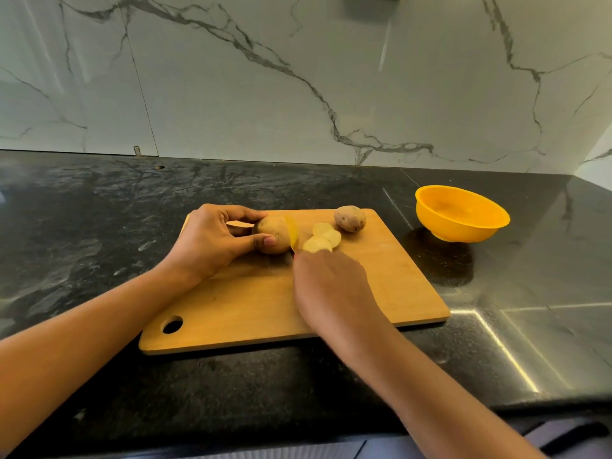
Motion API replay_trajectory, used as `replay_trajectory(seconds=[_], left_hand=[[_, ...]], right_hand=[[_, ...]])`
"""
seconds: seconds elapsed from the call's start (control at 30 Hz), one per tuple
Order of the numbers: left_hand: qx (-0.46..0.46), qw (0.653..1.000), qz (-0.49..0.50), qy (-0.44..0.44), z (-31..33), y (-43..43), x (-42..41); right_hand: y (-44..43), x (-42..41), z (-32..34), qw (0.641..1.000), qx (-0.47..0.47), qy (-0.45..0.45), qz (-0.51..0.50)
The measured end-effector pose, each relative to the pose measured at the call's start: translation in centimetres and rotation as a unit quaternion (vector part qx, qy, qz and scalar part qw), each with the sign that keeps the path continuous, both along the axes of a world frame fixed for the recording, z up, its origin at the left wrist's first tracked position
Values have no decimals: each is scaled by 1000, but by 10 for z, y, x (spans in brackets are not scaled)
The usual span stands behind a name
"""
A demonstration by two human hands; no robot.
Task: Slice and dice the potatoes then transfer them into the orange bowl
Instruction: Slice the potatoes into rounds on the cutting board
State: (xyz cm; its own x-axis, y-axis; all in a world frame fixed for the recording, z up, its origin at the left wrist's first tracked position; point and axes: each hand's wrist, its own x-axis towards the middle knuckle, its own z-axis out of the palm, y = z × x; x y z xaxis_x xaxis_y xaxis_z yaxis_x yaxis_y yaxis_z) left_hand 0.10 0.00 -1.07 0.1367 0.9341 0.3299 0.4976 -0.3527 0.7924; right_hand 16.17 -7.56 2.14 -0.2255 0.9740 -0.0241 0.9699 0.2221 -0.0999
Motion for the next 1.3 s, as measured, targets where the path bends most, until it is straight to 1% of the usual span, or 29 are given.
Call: replay_trajectory(seconds=[0.07,0.13,0.3,0.37,0.47,0.53,0.6,0.67,0.93,1.17,1.3], left_hand=[[-5,1000,-1,-5,-1,1,-1],[-10,1000,0,-7,-1,2,-2],[-17,1000,8,-11,-1,4,-3],[-23,1000,6,-12,-1,4,-3],[-33,999,2,-15,0,4,-3],[-33,999,0,-8,1,2,-3],[-32,999,-1,-2,2,2,-3],[-37,999,-4,-1,3,1,-3],[-29,999,-8,-17,0,3,-3],[-17,1000,-2,-7,0,3,-3],[-18,1000,0,-8,1,2,-3]], right_hand=[[-17,3,-9,1000,14,-14,5],[-28,7,-15,999,46,-25,4],[-29,18,-16,997,69,-15,-10],[-30,22,-18,997,77,0,-13],[-19,34,-14,994,87,47,-45],[-11,39,-10,988,116,79,-65],[-8,40,-7,979,159,106,-65],[-7,36,-7,973,180,132,-57],[-7,14,-6,979,153,129,-28],[-1,12,-10,978,182,100,-30],[-1,14,-9,980,174,96,-27]])
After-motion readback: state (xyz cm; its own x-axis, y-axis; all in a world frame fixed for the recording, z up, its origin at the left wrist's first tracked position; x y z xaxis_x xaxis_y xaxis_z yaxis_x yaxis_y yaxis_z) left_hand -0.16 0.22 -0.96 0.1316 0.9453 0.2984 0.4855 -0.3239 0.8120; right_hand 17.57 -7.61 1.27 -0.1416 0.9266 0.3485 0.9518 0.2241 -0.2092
